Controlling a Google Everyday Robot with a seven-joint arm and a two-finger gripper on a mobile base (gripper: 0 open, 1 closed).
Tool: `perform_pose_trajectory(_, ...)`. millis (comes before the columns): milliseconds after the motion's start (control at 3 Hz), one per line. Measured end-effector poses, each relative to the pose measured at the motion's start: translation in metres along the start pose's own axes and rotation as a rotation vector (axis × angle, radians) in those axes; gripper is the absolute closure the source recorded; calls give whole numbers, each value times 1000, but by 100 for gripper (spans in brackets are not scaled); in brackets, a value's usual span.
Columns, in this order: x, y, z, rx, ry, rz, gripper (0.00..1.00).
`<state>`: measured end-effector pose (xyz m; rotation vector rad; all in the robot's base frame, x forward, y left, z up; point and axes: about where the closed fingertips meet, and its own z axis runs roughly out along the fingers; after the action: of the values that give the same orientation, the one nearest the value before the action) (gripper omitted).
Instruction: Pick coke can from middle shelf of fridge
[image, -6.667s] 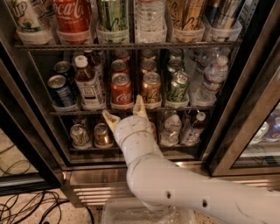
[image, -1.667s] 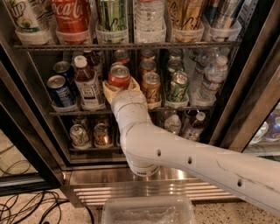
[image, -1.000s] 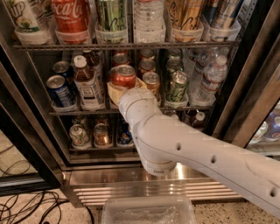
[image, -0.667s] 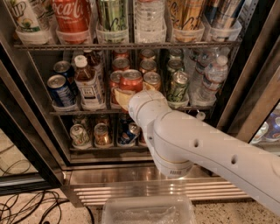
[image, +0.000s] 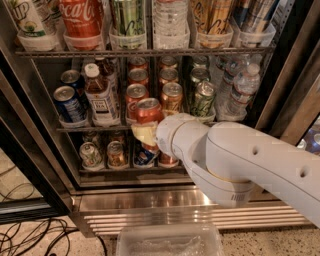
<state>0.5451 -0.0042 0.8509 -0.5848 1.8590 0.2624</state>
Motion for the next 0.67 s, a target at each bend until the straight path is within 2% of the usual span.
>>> perform_pose_trajectory(333, 16, 16, -4, -92, 29, 15, 100)
perform_pose_trajectory(667, 28, 47, -10, -237, 49, 5, 100)
